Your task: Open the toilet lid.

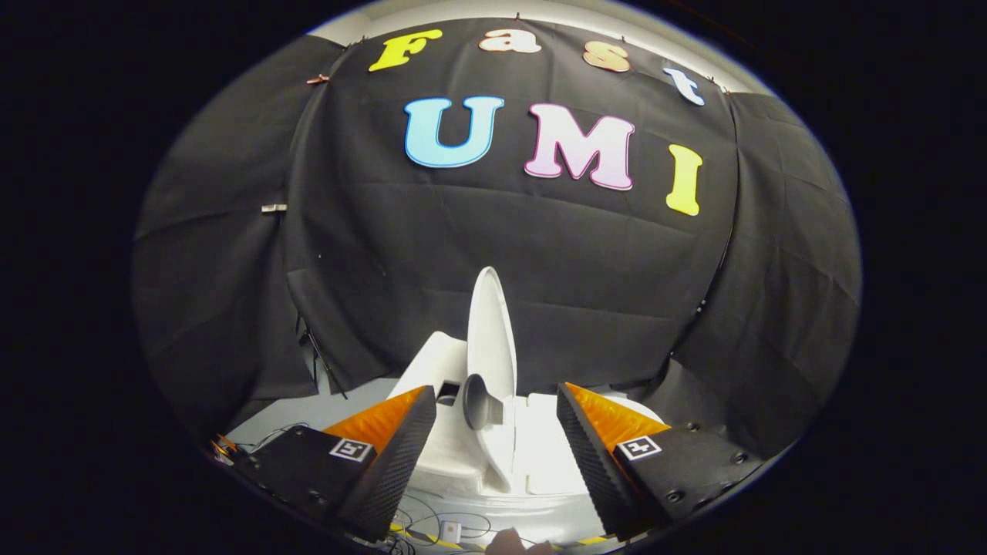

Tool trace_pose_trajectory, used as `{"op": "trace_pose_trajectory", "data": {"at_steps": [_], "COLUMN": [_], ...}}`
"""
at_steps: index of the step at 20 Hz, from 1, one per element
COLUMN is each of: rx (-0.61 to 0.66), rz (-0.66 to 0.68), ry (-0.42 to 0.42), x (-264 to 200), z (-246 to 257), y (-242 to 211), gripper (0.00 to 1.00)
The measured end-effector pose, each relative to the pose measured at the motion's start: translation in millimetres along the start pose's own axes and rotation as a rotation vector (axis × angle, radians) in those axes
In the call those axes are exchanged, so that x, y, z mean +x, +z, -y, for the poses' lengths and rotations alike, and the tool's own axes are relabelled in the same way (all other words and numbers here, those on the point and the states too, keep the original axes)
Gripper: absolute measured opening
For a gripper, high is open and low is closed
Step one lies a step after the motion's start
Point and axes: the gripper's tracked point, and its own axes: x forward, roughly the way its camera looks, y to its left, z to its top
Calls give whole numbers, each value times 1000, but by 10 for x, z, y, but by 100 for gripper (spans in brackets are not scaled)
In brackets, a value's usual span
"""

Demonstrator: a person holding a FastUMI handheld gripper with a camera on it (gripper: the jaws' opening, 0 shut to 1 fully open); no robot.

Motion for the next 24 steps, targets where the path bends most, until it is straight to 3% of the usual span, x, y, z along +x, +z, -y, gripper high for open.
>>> {"op": "trace_pose_trajectory", "data": {"at_steps": [9,24], "rx": [71,76], "rz": [137,275], "ry": [69,67], "x": [-667,-1694], "z": [395,1751], "y": [631,1020], "gripper": [99,98]}}
